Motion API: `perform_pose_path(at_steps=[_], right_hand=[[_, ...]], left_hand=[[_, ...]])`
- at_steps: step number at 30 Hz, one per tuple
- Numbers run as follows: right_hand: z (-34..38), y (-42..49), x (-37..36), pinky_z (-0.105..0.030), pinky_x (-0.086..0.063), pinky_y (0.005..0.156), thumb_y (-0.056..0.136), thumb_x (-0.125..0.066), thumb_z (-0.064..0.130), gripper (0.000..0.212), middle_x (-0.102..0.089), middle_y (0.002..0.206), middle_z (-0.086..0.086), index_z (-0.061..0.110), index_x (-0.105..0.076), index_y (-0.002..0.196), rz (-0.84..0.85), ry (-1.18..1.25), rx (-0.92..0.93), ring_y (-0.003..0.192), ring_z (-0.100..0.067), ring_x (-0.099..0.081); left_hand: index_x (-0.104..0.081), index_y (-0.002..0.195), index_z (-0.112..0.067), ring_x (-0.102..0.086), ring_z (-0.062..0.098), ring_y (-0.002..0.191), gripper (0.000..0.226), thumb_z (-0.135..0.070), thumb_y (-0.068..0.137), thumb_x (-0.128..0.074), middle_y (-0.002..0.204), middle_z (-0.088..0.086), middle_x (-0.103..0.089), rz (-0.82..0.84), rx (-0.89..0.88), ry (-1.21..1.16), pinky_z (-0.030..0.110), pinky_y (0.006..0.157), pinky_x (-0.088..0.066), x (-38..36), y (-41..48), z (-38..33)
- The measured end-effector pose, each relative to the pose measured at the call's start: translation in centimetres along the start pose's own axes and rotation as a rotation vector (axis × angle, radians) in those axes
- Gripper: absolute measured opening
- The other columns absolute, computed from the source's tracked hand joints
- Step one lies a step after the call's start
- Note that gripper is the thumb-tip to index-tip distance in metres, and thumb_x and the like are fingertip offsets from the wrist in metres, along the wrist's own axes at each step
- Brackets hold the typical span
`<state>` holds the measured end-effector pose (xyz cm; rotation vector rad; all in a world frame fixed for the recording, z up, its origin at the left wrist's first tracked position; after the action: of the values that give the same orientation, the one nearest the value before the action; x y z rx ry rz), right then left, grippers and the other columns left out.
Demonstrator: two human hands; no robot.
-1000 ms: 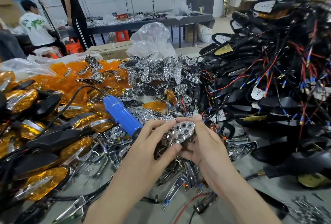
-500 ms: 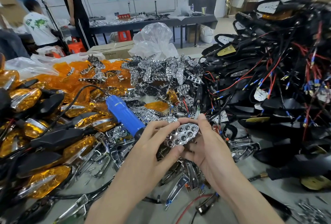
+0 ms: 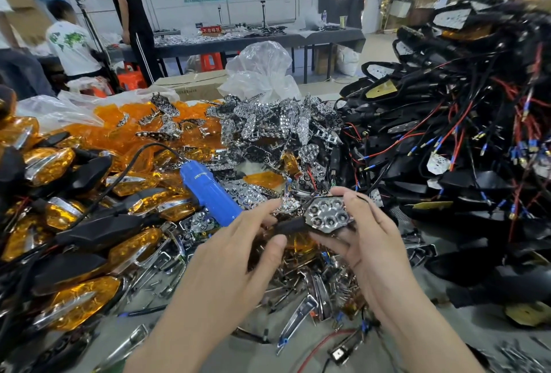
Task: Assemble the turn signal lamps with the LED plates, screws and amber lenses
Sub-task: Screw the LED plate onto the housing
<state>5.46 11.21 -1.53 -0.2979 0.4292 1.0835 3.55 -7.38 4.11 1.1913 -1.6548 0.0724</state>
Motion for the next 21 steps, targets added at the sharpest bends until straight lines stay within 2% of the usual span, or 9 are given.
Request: perform_pose_path(at_steps=[2, 5, 8, 11, 15, 21], right_hand=[[0.1, 0.1, 0.7, -0.036, -0.064, 0.067, 0.098, -0.063, 0.028, 0.018, -0.074, 0.100, -0.019, 0.021, -0.080, 0.096, -0.054, 0.031, 0.010, 0.093, -0.032, -0.075], [0.5, 0.3, 1.3, -0.038, -0.064, 0.069, 0.105, -0.055, 0.024, 0.027, -0.062, 0.088, -0.022, 0.023, -0.080, 0.094, -0.101, 0.069, 0.036, 0.090, -0.036, -0.069], [0.6, 0.4, 1.5, -0.036, -0.063, 0.067, 0.108, -0.049, 0.025, 0.032, -0.072, 0.105, -0.022, 0.022, -0.079, 0.096, -0.113, 0.128, 0.043, 0.093, -0.031, -0.076], [0.2, 0.4, 1.5, -0.034, -0.063, 0.068, 0.108, -0.047, 0.028, 0.029, -0.070, 0.119, -0.023, 0.017, -0.073, 0.104, -0.118, 0.166, 0.024, 0.100, -0.031, -0.075], [-0.2, 0.5, 1.3, -0.036, -0.063, 0.067, 0.105, -0.048, 0.031, 0.029, -0.072, 0.114, -0.022, 0.012, -0.069, 0.104, -0.124, 0.244, -0.013, 0.103, -0.036, -0.074], [-0.7, 0.2, 0.2, -0.037, -0.063, 0.067, 0.098, -0.049, 0.038, 0.034, -0.077, 0.106, -0.016, 0.009, -0.066, 0.106, -0.055, 0.312, -0.075, 0.091, -0.029, -0.078]], left_hand=[[-0.033, 0.138, -0.053, -0.059, -0.009, 0.105, 0.045, -0.060, 0.094, -0.038, 0.115, -0.037, -0.056, 0.003, 0.025, -0.016, 0.021, 0.083, -0.053, 0.4, -0.2, 0.8], [-0.050, 0.127, -0.049, -0.061, -0.005, 0.104, 0.031, -0.048, 0.097, -0.050, 0.113, -0.033, -0.059, -0.017, 0.083, -0.086, 0.024, 0.084, -0.053, 1.1, -0.5, 2.2], [-0.062, 0.106, -0.045, -0.063, -0.005, 0.097, 0.024, -0.055, 0.089, -0.049, 0.103, -0.033, -0.062, -0.006, 0.111, -0.097, 0.029, 0.081, -0.055, 1.0, -0.3, 2.4], [-0.063, 0.096, -0.044, -0.063, -0.001, 0.090, 0.013, -0.050, 0.088, -0.055, 0.096, -0.030, -0.063, 0.001, 0.108, -0.107, 0.029, 0.075, -0.054, 0.8, -0.3, 2.2], [-0.060, 0.093, -0.043, -0.060, 0.007, 0.083, 0.007, -0.046, 0.087, -0.059, 0.091, -0.022, -0.061, -0.004, 0.106, -0.089, 0.025, 0.068, -0.050, 1.2, -0.3, 2.1], [-0.061, 0.095, -0.039, -0.056, -0.005, 0.083, 0.021, -0.054, 0.089, -0.048, 0.092, -0.030, -0.056, -0.028, 0.100, -0.045, 0.012, 0.069, -0.043, 1.5, -0.3, 2.1]])
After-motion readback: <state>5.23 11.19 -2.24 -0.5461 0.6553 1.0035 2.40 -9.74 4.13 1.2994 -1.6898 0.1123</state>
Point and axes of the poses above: each hand's wrist, its own y-axis towards the middle knuckle, its own x-axis out of the back of the hand, z = x × y, the point moved 10 cm from there along y, towards the middle knuckle
